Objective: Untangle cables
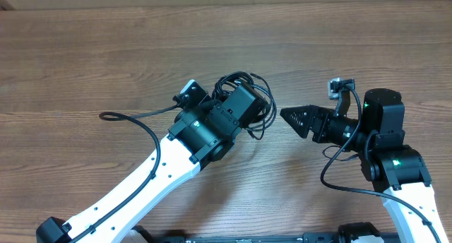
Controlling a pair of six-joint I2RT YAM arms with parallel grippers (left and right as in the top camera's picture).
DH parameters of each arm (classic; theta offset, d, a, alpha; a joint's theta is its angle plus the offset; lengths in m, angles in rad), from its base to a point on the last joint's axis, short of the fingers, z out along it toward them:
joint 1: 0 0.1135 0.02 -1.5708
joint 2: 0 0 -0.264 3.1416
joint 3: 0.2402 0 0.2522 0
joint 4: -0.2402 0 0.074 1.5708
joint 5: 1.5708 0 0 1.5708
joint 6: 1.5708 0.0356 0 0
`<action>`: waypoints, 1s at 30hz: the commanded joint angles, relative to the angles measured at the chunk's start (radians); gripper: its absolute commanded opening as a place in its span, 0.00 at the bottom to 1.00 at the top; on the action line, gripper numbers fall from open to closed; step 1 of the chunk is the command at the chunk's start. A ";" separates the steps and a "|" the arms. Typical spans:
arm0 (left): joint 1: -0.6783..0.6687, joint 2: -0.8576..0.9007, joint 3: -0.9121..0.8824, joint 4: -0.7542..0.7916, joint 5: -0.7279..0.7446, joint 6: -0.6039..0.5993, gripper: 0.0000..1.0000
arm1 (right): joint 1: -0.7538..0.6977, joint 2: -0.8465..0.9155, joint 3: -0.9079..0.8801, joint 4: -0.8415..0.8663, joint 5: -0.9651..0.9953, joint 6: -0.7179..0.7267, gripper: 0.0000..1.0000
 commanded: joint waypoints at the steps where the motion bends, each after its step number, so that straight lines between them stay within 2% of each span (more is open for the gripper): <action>1: 0.004 -0.023 0.014 0.003 -0.018 0.163 0.04 | -0.003 -0.008 0.024 0.011 0.005 0.001 0.79; 4: 0.004 -0.023 0.014 0.011 -0.021 0.213 0.04 | -0.003 -0.008 0.024 0.017 -0.003 0.021 0.79; 8: 0.003 -0.023 0.014 0.056 -0.033 0.310 0.04 | -0.002 -0.008 0.024 0.043 -0.065 0.023 0.74; 17: 0.002 -0.023 0.014 0.224 0.054 0.737 0.04 | -0.002 -0.008 0.024 0.069 -0.092 0.034 0.73; 20: 0.000 -0.023 0.014 0.272 0.133 0.899 0.04 | -0.003 -0.008 0.024 0.069 -0.080 0.033 0.63; 24: -0.004 -0.023 0.014 0.290 0.151 0.927 0.04 | -0.002 -0.008 0.024 0.063 -0.074 0.033 0.33; 27: -0.004 -0.023 0.014 0.290 0.159 0.928 0.04 | -0.002 -0.008 0.024 0.044 -0.073 -0.008 0.34; 30: -0.004 -0.023 0.014 0.285 0.169 0.928 0.04 | -0.003 -0.008 0.024 0.023 -0.072 -0.081 0.45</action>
